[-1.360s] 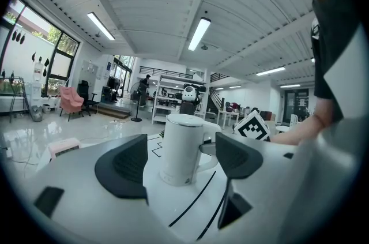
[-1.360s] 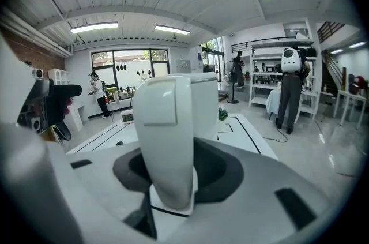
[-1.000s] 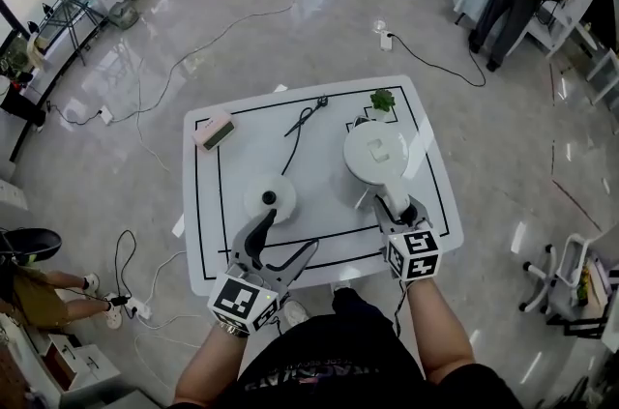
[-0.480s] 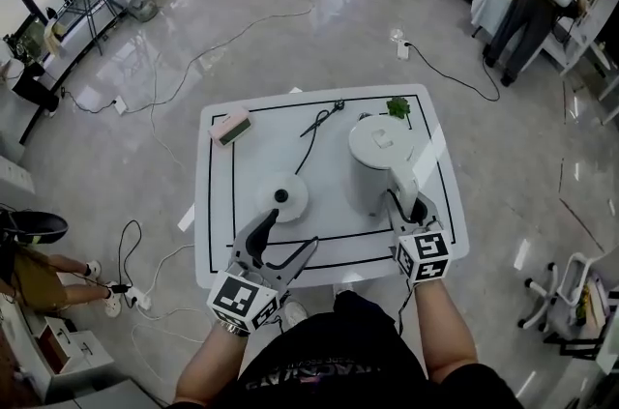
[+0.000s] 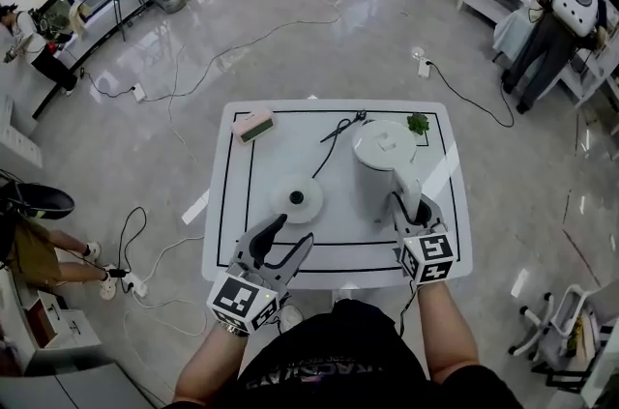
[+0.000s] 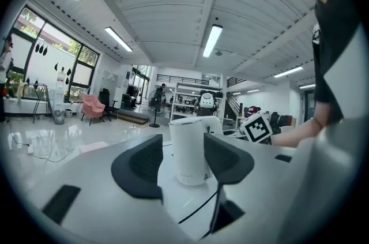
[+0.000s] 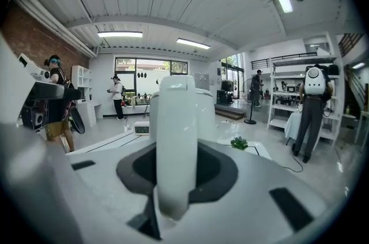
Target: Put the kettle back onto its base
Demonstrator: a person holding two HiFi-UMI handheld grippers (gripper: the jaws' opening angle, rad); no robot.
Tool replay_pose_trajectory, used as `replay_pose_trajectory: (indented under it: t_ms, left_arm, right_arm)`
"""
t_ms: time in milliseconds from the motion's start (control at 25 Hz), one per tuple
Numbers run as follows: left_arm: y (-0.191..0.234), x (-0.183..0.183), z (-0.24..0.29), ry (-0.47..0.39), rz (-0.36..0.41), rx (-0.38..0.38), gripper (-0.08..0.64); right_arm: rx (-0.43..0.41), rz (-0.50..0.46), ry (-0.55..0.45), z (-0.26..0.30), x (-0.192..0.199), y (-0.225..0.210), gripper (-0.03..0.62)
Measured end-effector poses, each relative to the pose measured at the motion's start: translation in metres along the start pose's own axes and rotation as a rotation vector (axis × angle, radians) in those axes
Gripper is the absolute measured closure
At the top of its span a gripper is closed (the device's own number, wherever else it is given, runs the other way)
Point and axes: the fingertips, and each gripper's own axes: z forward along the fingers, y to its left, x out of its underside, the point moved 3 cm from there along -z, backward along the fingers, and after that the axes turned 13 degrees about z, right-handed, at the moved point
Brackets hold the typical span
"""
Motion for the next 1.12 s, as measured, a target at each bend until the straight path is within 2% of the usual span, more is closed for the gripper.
replay_pose_trajectory:
  t_ms: [360, 440, 560, 840, 1120]
  left_arm:
    - [0.015, 0.007, -0.024, 0.002, 0.003, -0.092, 0.405]
    - [0.017, 0.007, -0.032, 0.007, 0.003, -0.121, 0.447]
    - [0.021, 0.006, -0.045, 0.012, -0.009, -0.172, 0.555]
    - [0.028, 0.010, -0.068, 0.029, -0.020, -0.254, 0.555]
    - [0.035, 0.018, -0.080, 0.038, -0.046, -0.314, 0.555]
  right_arm:
    - [-0.181, -0.024, -0.042, 0.040, -0.030, 0.057, 0.492]
    - [-0.223, -0.035, -0.049, 0.046, -0.035, 0.072, 0.492]
    - [-0.283, -0.039, -0.053, 0.056, -0.041, 0.093, 0.492]
    - [-0.399, -0.046, -0.052, 0.078, -0.039, 0.134, 0.492]
    - [-0.462, -0.053, -0.018, 0.096, -0.024, 0.159, 0.492]
